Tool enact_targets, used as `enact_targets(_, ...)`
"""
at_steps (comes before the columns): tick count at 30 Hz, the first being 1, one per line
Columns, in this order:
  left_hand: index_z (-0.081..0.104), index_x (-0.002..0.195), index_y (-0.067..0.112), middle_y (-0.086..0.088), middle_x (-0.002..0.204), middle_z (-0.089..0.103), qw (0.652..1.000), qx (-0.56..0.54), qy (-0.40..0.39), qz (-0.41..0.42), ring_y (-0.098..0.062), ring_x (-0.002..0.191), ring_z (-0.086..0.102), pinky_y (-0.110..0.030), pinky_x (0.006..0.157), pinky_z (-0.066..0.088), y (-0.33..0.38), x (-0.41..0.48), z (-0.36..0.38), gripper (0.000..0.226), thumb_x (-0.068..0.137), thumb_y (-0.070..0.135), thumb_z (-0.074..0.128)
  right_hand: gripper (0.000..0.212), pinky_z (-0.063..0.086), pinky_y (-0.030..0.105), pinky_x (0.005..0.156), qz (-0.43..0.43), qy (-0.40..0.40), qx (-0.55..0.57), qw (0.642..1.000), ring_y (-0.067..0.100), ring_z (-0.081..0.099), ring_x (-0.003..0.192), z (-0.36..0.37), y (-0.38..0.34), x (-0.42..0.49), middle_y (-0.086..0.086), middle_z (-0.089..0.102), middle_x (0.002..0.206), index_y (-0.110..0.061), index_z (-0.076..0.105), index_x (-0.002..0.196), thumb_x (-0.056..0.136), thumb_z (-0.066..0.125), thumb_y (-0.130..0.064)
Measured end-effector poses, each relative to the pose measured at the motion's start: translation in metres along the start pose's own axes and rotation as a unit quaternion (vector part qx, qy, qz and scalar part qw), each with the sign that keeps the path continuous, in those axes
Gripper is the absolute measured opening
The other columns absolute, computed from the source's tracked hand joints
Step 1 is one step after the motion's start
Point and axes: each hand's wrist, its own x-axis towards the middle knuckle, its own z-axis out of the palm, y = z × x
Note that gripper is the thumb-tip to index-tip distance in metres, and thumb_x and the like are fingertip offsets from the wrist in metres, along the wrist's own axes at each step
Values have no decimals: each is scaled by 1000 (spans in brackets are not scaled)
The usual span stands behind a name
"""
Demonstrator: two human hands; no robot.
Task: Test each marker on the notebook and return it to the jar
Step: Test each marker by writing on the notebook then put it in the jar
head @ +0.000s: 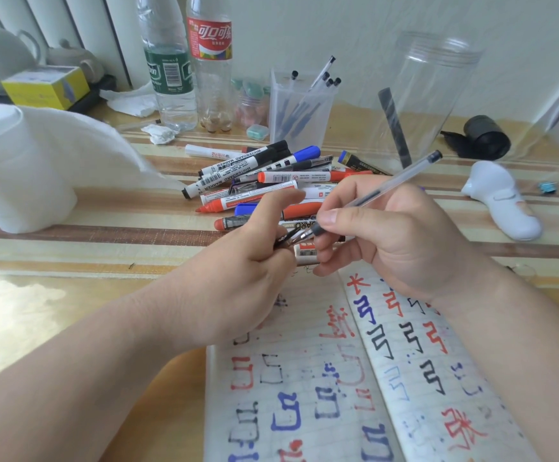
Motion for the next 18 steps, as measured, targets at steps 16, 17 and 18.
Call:
enact_targets(16,28,140,45,10,94,65,999,-5,-2,48,-8,52,56,-29,54,50,-2,0,3,40,106,28,41,2,57,36,53,18,-38,-8,999,20,63,59,2,3,-1,12,65,68,-10,71,78,80,70,-11)
enact_targets(17,27,141,45,12,97,66,999,-3,3,54,-6,53,56,-24,53,47,-2,-1,5,40,105,31,40,2,58,36,54,15,-44,-13,999,18,62,59,3,4,-2,11,65,67,-12,71,79,81,71,-12)
enact_targets(18,27,142,45,12,100,68,998,-3,12,59,-6,53,56,-20,52,45,-2,-1,6,44,101,33,39,3,57,35,54,10,-44,-20,999,16,60,57,4,5,-2,8,63,65,-13,71,79,81,72,-13)
